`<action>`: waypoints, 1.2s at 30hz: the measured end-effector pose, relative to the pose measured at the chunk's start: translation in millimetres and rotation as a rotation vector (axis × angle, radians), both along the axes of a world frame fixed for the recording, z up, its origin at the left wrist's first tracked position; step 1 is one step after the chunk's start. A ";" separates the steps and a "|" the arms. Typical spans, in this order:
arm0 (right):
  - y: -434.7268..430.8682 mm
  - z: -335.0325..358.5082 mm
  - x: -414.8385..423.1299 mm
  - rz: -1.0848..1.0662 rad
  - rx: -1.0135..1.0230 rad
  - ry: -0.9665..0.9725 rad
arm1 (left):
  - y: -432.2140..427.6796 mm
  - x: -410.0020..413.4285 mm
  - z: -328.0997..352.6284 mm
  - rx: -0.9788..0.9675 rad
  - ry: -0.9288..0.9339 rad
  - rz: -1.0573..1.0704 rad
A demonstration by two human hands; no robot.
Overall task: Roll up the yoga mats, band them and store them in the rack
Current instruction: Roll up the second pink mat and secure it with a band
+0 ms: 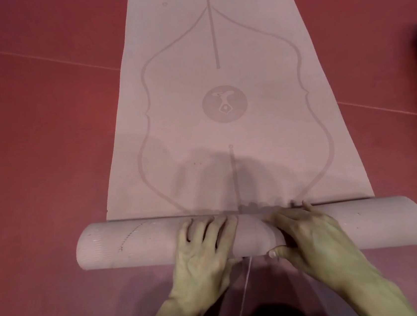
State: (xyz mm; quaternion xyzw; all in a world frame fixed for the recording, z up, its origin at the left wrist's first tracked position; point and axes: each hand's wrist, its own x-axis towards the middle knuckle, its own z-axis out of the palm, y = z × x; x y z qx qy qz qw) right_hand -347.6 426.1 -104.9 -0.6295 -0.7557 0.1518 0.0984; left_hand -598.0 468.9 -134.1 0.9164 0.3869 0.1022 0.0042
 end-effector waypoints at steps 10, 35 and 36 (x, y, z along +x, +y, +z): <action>-10.2 -7.3 -7.2 -0.007 0.099 -0.002 | 13.3 -0.2 5.6 -0.125 0.044 -0.057; -32.0 -21.3 -24.3 0.013 0.144 -0.115 | 6.9 0.4 11.3 -0.169 0.070 -0.079; -31.9 -21.5 -23.9 0.015 0.150 -0.104 | 7.3 -0.1 10.4 -0.158 0.060 -0.087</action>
